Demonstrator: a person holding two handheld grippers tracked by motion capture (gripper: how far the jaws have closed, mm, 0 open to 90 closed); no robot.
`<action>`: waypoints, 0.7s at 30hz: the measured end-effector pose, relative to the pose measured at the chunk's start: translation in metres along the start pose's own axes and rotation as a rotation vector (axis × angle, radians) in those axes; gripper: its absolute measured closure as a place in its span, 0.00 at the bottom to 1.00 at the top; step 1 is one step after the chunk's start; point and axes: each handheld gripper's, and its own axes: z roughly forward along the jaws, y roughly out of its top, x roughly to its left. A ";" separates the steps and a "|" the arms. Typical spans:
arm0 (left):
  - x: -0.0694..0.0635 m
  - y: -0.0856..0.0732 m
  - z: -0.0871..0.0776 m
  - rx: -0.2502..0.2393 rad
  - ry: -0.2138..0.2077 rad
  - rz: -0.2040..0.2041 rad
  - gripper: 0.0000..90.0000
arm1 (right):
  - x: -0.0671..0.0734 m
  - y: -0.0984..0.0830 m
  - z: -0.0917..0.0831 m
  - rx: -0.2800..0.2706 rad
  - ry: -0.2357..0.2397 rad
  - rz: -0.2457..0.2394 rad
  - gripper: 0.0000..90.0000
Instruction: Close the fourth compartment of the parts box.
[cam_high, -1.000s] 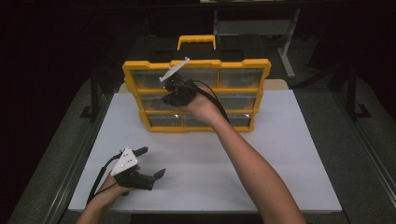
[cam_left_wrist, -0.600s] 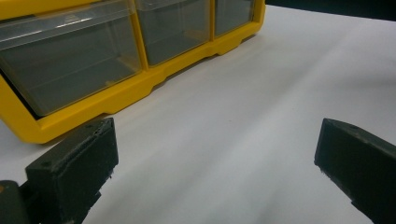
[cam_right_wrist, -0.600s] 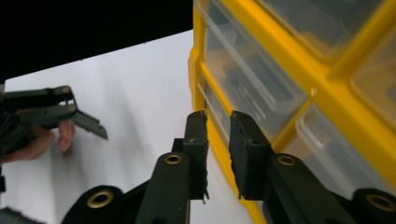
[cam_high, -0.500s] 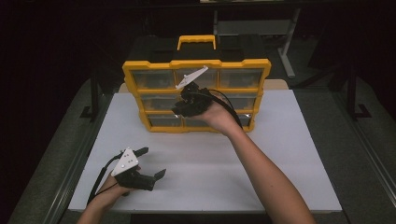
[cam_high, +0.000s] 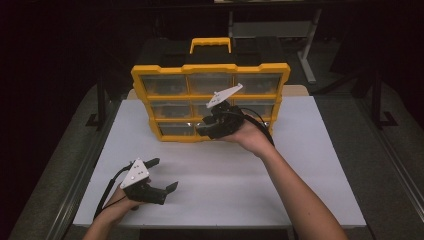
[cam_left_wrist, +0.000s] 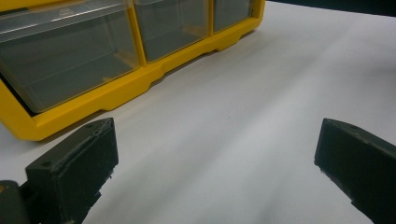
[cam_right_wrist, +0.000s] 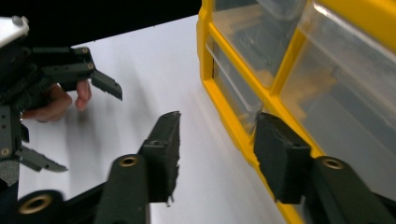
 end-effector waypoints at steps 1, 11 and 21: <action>0.000 0.000 0.000 0.001 0.001 0.003 0.00 | 0.000 -0.003 -0.001 -0.006 -0.001 0.004 0.51; 0.001 0.000 0.000 0.003 0.003 -0.001 0.00 | 0.001 -0.034 -0.009 -0.020 0.000 0.042 0.35; 0.001 0.000 0.000 0.005 0.003 0.002 0.00 | 0.000 -0.073 -0.019 -0.044 -0.016 0.092 0.18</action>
